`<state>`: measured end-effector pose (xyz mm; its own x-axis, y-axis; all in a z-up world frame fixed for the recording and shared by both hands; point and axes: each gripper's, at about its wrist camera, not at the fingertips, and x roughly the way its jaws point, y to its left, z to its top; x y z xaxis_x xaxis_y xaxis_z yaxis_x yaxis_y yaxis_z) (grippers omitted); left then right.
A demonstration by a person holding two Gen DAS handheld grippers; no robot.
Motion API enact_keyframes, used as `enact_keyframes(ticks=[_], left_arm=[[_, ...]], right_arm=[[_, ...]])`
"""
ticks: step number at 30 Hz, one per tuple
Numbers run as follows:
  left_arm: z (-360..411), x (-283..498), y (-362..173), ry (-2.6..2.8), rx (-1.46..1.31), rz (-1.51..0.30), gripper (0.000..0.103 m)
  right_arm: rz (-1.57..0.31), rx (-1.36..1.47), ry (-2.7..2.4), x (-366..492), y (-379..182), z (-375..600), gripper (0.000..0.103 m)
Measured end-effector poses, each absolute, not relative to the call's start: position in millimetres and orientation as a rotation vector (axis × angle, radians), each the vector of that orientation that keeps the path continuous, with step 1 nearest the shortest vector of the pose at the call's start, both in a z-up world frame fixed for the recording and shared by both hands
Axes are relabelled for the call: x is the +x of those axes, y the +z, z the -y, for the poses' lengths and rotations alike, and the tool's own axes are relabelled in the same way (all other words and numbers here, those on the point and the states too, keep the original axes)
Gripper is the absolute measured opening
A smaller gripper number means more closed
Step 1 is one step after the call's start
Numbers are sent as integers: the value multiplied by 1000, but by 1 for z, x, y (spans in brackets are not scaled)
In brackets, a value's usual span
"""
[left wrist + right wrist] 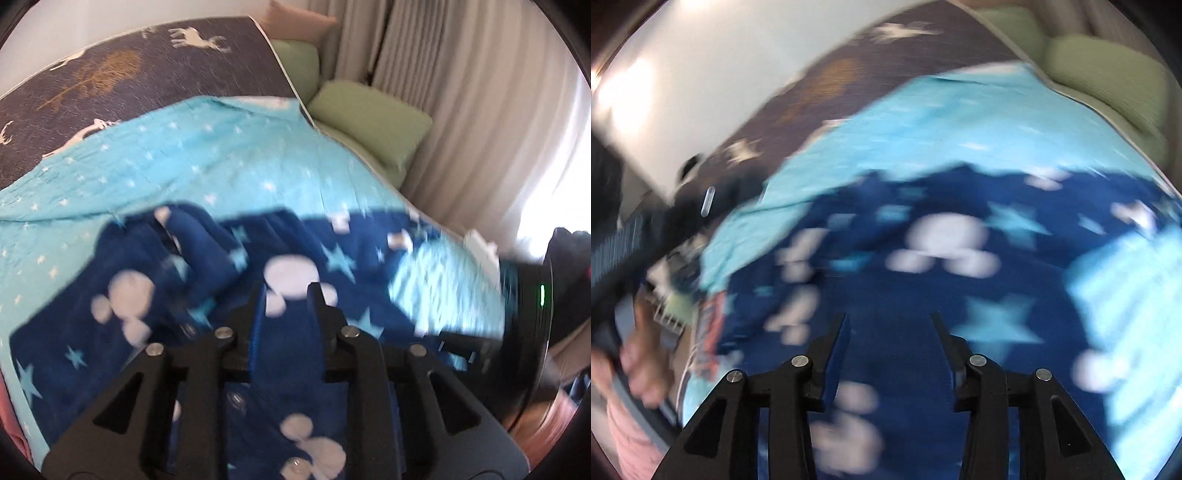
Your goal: Fold small clothes
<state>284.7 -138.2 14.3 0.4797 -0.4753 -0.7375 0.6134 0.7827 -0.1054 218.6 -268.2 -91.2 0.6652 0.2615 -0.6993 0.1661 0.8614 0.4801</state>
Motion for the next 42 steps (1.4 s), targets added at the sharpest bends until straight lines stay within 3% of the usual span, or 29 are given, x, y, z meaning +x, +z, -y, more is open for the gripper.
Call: enact_keyframes(ticks=[3,6,8,10,15,22,31,32,33,42], left_arm=[[110,270,11,-606,189,-811,35],[58,260,7,-408,212,-736,62],[22,256,0,-256,249,-708,65],[-13,253,-15,-115,293,-719,67],[-66,253,-54,1,301,-811,67],[-73,273,-87,62,302,-855,67],[-82,283,-100,70,229,-836,69],[-83,284,-101,72,216,-839,69],[-85,284,-100,73,199,-841,69],[-82,267,-91,77,233,-789,69]], right_arm=[[-885,581,73,213,-105,290,44],[-881,560,165,227,-101,281,44],[-878,545,242,245,-94,267,44],[-886,538,316,264,-86,250,44],[-957,625,460,318,-83,218,61],[-1027,742,492,396,-95,182,62],[-1121,833,336,431,-140,162,61],[-1105,861,336,435,-143,160,48],[-1073,851,342,438,-141,156,7],[-646,579,395,354,-22,173,8]])
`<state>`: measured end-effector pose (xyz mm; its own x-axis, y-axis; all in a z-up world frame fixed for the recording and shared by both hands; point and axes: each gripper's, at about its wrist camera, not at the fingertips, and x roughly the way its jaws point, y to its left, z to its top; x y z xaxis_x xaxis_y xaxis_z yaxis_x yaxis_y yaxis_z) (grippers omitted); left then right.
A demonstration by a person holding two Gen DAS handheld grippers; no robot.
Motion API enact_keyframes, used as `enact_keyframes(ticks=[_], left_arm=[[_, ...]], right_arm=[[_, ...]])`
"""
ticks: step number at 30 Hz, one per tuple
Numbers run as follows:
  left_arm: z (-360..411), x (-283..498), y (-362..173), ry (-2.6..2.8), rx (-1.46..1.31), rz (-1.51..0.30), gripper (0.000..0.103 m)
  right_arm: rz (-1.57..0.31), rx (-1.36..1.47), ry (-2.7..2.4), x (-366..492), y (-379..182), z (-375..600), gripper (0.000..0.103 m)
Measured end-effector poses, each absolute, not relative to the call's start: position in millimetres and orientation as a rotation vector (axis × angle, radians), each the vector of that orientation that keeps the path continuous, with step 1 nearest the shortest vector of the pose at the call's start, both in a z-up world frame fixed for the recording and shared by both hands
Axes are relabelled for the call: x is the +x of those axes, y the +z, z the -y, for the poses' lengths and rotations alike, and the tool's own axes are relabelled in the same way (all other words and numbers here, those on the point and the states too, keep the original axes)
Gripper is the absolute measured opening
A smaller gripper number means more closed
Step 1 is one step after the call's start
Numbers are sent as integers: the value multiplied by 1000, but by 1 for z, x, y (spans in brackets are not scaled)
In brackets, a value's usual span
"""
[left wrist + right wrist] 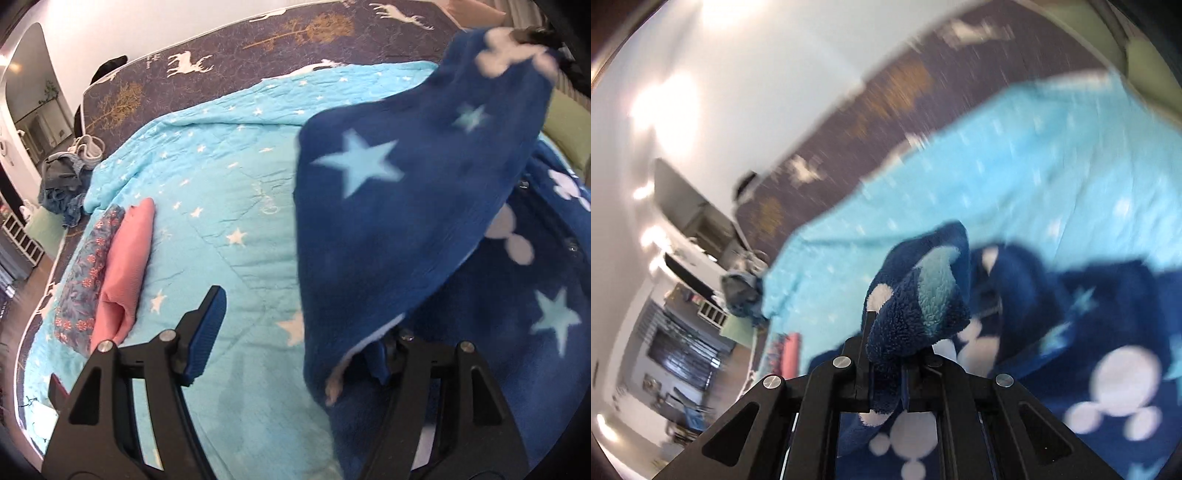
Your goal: Fold small clothes
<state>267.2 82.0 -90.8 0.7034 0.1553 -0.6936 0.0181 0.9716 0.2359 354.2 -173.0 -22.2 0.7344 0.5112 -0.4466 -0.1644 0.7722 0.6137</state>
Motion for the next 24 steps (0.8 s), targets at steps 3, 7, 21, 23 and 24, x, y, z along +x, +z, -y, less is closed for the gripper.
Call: enact_keyframes(ticks=[3,7,21,23,24], left_arm=[[-76,252,-88,11,240,-760,70],[-73,247,-90,-16,227,-776,72],[-73,218,-68,-30,207,-786,72],[-72,211,-56,-23,189,-754,72],[-71,207,-47,-34,175,-731,72]], right_arm=[[-596,553,358,313,-12,215,9],[-679,552,213,292,-48,258,9],[-897,639,109,269,-131,308,35],[-882,639,72,255,-128,320,35],[-858,628,45,247,-124,327,35]])
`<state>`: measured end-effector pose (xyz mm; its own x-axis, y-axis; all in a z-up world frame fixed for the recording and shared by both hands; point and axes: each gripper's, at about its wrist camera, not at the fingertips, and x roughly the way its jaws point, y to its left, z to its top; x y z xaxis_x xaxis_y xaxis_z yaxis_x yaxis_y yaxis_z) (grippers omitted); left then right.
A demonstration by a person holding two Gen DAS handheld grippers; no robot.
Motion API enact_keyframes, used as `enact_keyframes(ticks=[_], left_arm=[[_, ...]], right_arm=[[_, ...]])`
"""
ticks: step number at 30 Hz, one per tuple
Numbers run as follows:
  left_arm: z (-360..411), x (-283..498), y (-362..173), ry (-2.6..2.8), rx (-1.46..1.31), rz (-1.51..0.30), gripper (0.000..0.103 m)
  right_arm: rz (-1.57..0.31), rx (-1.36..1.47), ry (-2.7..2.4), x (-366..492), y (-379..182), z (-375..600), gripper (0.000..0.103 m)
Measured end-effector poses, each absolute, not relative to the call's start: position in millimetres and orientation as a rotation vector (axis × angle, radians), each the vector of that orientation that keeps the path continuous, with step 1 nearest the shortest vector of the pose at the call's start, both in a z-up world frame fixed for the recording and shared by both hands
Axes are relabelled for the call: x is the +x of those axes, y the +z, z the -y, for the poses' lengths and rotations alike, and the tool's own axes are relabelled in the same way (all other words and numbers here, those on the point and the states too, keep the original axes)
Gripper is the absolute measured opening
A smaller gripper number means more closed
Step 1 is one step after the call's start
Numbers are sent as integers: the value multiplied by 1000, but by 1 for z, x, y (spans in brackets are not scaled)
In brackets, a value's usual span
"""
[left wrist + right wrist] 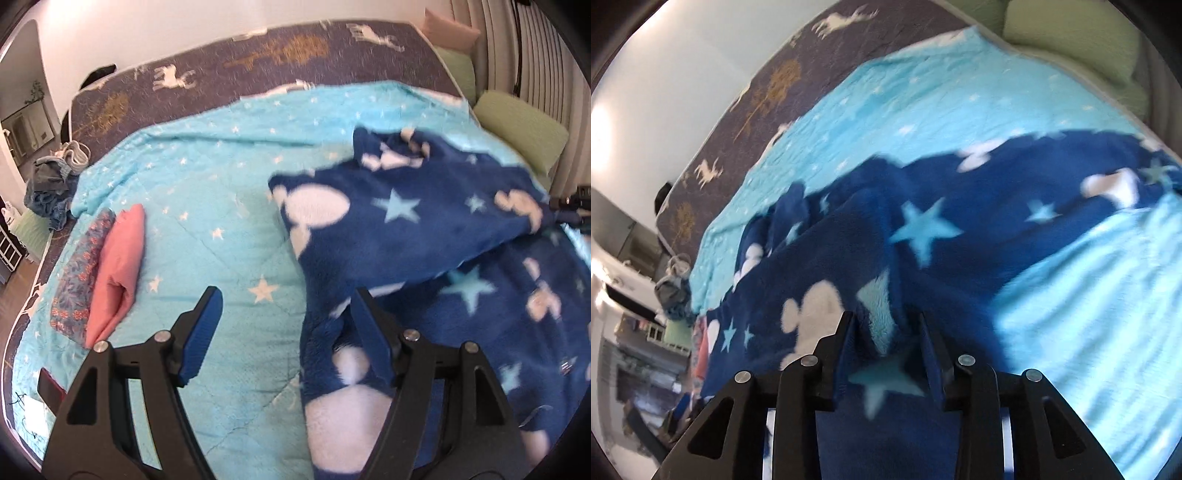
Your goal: Fold small clothes
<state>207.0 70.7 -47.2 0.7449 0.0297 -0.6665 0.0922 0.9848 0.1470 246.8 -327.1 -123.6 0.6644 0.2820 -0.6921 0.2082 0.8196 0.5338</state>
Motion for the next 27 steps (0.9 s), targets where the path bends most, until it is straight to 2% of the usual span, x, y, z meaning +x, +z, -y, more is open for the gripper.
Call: enact_keyframes(ticks=[2,5,6,11,14,19,25,27], left_arm=[[-68,207,-34,-77,126,-703,73],[-51,223,-19,-183,46,-687,74],[-42,232,-21,-208,40,-700,75],[-21,280,-76,-189,37,-872,74],[-33,289,-113,-169,21,-922,76],[-25,278,-96,-135,71,-910,76],[-14,247,-63,-199,58,-832,76],[-6,244,-57,-203,72,-817,77]], right_arm=[[-801,587,17,235,-110,332,35],[-745,565,99,237,-93,325,15],[-746,567,147,242,-90,316,13],[-841,536,196,273,-112,283,13],[-927,539,141,288,-151,288,0],[-903,555,163,281,-144,295,1],[-788,615,109,243,-114,341,17],[-760,667,7,228,-115,383,29]])
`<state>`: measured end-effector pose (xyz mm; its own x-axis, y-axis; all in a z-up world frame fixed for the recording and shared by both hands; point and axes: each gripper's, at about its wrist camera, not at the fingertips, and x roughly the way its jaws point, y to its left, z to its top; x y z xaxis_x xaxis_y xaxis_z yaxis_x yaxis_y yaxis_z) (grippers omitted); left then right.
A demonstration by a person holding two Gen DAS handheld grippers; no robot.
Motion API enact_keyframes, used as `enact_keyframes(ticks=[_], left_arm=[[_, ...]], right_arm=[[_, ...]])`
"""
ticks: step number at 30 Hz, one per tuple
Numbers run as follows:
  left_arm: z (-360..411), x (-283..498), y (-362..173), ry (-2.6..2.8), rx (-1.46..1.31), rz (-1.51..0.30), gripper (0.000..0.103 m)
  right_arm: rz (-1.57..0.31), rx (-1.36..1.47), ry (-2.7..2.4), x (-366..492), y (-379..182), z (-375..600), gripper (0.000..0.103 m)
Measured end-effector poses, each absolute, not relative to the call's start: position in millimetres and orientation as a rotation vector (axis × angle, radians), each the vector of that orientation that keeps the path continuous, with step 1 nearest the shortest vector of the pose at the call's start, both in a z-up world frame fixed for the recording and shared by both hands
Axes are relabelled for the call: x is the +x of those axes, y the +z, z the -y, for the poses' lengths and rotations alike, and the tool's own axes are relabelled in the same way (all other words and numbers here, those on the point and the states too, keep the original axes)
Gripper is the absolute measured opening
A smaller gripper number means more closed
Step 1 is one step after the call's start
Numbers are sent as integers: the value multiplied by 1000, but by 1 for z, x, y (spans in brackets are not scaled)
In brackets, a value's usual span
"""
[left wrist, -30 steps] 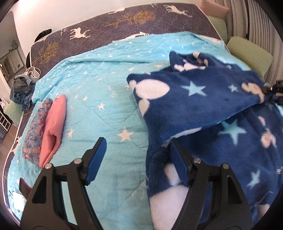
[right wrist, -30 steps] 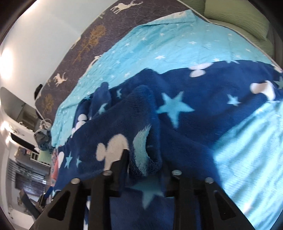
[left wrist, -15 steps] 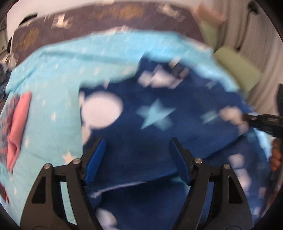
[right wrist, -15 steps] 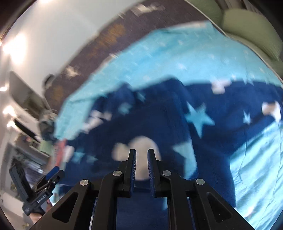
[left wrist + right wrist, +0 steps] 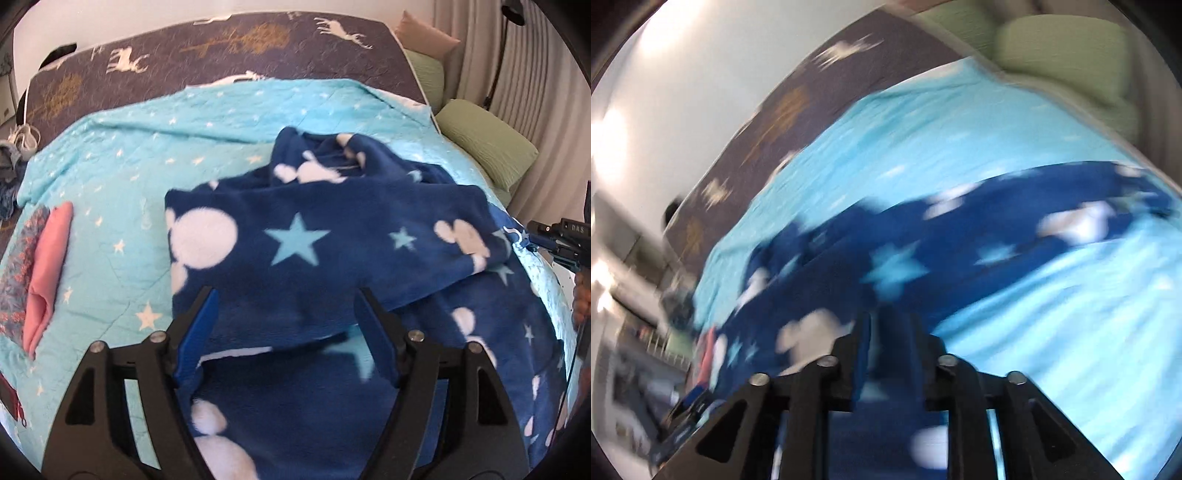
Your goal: Fold small clothes
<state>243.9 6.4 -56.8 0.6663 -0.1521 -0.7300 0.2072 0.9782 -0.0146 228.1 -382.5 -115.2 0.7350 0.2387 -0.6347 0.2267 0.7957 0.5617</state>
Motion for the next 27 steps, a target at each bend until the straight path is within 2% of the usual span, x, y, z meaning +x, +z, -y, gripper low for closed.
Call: enact_keyframes(ticks=[2,7,9,15,27], left_arm=[[0,245,-58,-205,79,-820,79],[12,256,-84,-185,97,-896,79],[14,261,-100,-180,101,-937,80],[22,261,-117,-179,141,-934,89],[20,260,-120,-206,115,-930,96]], right_arm=[[-738,799,-81,213,-127,433,35],[-709,1058,-306,184,-169,541,40],[-692,1123,-322,180,-183,570,49],[-639,1283,-320,196,-215,609,61],[-609,1315,-460,231,-233,643,61]])
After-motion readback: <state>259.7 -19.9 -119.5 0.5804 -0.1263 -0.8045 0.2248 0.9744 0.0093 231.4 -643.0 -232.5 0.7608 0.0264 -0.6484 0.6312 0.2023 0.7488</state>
